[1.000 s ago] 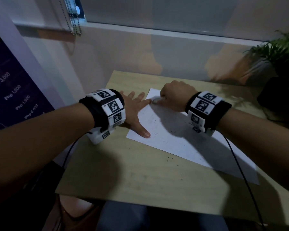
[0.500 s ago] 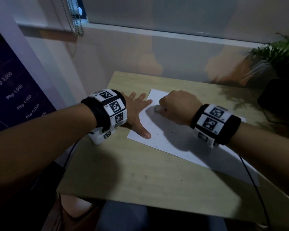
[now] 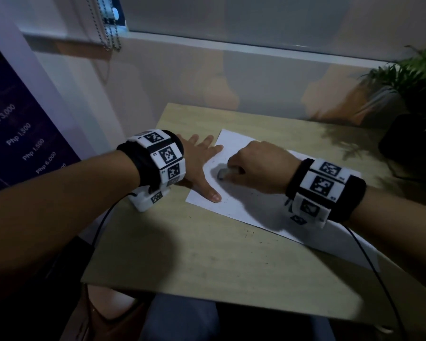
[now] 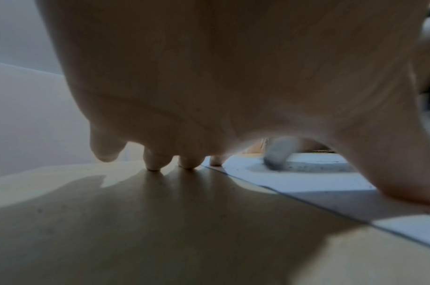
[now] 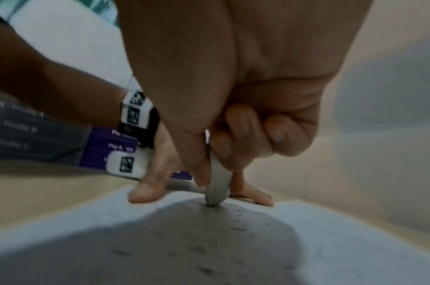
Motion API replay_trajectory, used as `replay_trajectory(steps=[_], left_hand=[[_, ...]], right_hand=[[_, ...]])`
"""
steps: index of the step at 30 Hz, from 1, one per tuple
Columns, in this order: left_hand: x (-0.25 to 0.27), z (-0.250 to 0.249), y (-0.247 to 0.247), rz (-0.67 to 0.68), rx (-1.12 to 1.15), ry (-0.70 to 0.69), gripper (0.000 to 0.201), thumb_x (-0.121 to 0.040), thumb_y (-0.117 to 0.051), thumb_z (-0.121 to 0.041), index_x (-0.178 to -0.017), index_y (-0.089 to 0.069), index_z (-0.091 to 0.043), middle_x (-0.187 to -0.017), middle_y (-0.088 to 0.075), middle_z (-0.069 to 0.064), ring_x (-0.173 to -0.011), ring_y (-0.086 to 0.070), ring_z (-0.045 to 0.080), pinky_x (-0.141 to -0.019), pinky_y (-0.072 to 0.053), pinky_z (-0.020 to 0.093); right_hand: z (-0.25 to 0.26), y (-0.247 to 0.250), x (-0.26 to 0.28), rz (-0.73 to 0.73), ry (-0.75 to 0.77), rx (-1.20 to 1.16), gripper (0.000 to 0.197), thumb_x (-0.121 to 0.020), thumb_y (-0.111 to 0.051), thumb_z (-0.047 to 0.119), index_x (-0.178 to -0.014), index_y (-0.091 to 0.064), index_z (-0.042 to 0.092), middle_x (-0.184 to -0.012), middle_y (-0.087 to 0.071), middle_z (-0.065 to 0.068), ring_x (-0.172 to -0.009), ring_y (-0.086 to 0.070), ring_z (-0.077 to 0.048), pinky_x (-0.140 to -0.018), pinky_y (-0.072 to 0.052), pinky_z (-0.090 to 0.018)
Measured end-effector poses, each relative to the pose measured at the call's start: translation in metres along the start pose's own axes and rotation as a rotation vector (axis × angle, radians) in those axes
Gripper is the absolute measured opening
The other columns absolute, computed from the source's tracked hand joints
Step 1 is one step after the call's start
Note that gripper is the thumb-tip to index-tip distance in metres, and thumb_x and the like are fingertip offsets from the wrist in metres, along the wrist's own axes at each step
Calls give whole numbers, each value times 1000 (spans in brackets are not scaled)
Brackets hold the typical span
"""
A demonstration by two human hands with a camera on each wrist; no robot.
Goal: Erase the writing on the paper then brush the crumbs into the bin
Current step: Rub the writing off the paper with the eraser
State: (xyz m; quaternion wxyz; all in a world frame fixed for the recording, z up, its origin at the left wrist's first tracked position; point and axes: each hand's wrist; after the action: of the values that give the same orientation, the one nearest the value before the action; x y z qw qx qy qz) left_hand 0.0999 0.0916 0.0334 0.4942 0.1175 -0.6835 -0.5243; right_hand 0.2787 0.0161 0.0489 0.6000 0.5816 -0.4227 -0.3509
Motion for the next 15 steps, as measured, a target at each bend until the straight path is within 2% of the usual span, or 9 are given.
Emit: replay_trajectory(steps=[3, 5, 8, 11, 13, 15], left_hand=[[2, 0, 1, 7, 6, 1, 144, -55, -61, -95, -157, 22, -37, -165, 31, -6, -155, 20, 29, -123, 3, 62], [2, 0, 1, 11, 14, -2, 147, -50, -58, -97, -157, 23, -37, -165, 31, -6, -155, 20, 28, -123, 4, 62], [1, 2, 0, 5, 11, -2, 148, -50, -58, -98, -157, 23, -37, -165, 31, -5, -155, 20, 30, -123, 2, 63], [0, 0, -1, -2, 10, 4, 143, -57, -63, -94, -158, 22, -36, -166, 30, -5, -155, 19, 30, -123, 1, 63], [1, -1, -1, -4, 8, 2, 146, -53, -60, -96, -158, 22, -37, -166, 30, -5, -155, 19, 30, -123, 1, 62], [1, 0, -1, -3, 12, -4, 149, -45, -55, -99, -157, 22, -38, -166, 30, -6, -155, 19, 29, -123, 2, 62]], right_hand=[[-23, 7, -9, 22, -131, -60, 55, -94, -51, 61, -68, -54, 13, -66, -53, -5, -65, -53, -27, -52, -31, -30], [-34, 9, -13, -29, -194, 2, 54, -97, -49, 56, -66, -51, 12, -67, -52, -7, -66, -53, -31, -50, -31, -28], [-18, 6, -8, -62, -145, 110, 44, -101, -46, 43, -71, -47, 11, -69, -48, -5, -66, -50, -30, -48, -24, -26], [-1, -3, 4, -33, -9, 42, 44, -100, -48, 48, -70, -51, 14, -63, -48, 0, -62, -50, -25, -49, -27, -29], [-10, -1, 1, 17, -35, -29, 46, -97, -52, 53, -69, -54, 18, -64, -51, 1, -63, -52, -25, -52, -35, -31], [-29, 3, -8, 13, -149, -59, 52, -95, -51, 58, -64, -50, 16, -64, -51, -2, -64, -52, -28, -52, -36, -32]])
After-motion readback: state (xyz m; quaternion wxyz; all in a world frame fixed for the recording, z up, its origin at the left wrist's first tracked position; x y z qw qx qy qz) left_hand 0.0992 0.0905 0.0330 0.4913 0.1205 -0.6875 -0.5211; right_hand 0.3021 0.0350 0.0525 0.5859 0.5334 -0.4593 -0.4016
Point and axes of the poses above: each hand's wrist, its own x-axis away from the middle knuckle, its own y-axis out of the back of the hand, z = x × y
